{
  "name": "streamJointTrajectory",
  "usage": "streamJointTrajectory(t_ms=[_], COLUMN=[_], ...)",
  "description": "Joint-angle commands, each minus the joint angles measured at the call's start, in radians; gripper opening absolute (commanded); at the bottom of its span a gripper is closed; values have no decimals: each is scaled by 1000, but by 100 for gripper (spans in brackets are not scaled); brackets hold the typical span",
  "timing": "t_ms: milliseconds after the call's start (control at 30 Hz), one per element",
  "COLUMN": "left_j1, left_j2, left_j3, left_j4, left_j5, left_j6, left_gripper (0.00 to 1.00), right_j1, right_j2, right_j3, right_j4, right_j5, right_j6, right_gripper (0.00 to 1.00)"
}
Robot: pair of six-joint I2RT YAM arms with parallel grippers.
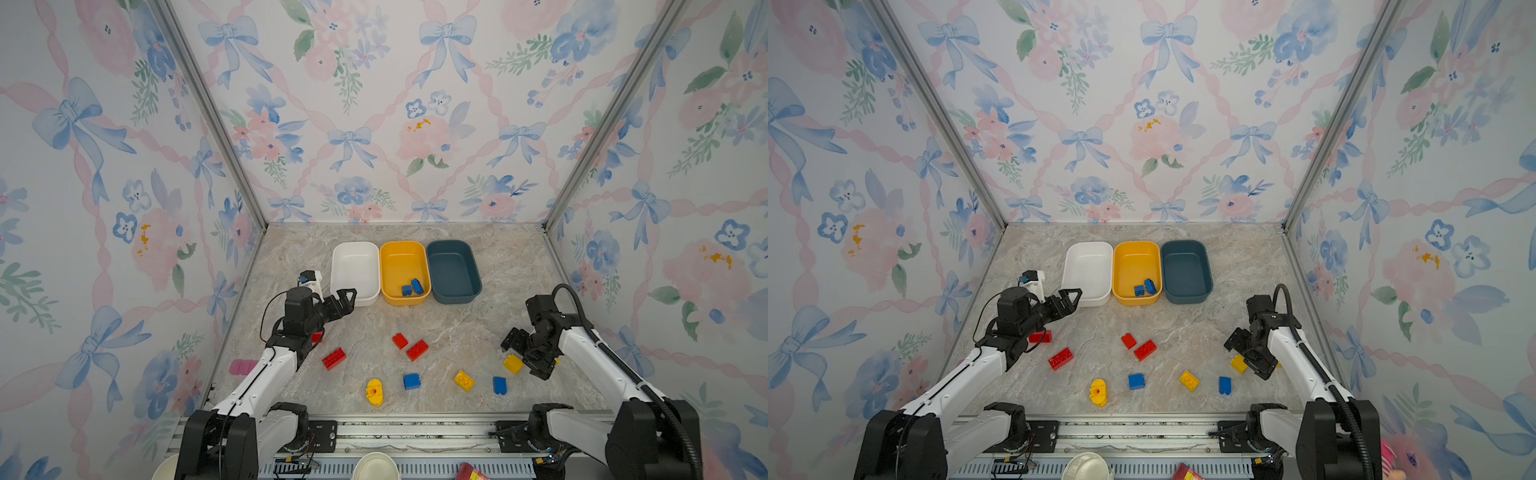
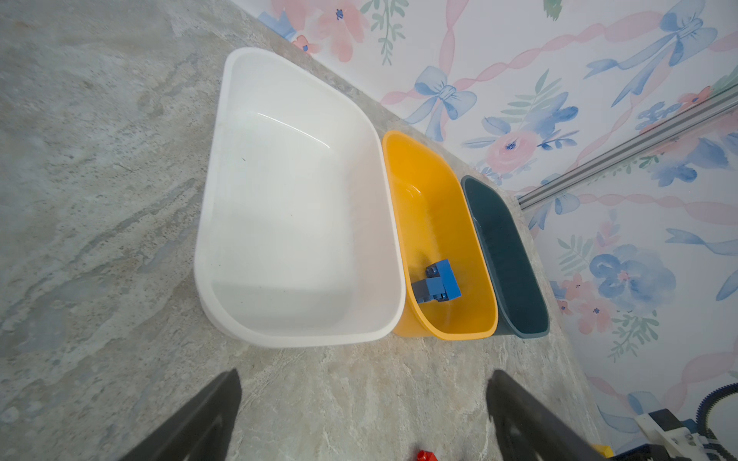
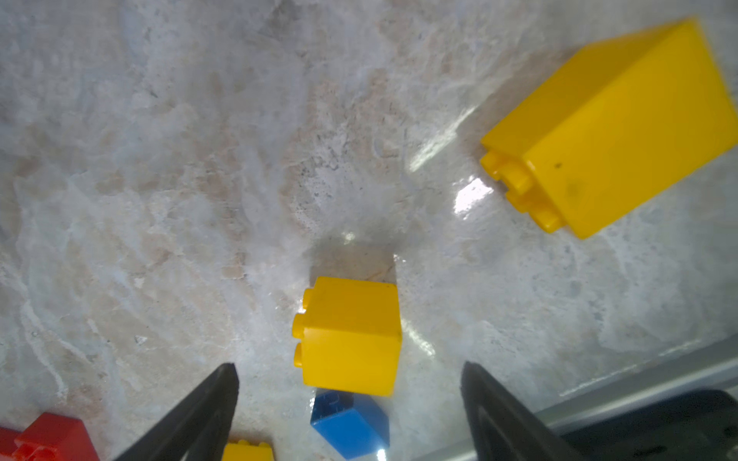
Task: Sort the legos into containers by color
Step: 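Lower the right gripper onto a small yellow brick and grasp it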
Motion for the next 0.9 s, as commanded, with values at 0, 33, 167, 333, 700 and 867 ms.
streamJointTrajectory(t_ms=[0,33,167,333,700,867], left_j1=[-4,-4,-4,-4,-4,-4], left_j2=[-2,-1,4,4,6,6], left_j3=[-16,-16,-16,-18,-16,-17], left_j4=[3,3,3,3,4,4], left_j5=[13,13,14,13,9,9], left_j6=[-7,-7,-10,-10,-10,-11], left_gripper=[98,98,98,98,98,98], right_j1=[-6,-6,1,13,34,43], right_j2=[7,9,39,70,68,50], right_j3=[-31,-36,-61,-72,-86,-75], right_j4=[33,43,88,126,145,131], right_j5=[-9,-6,1,16,24,24], right_j6=[23,23,10,11,25,29], right_gripper=[85,84,79,76,51,43])
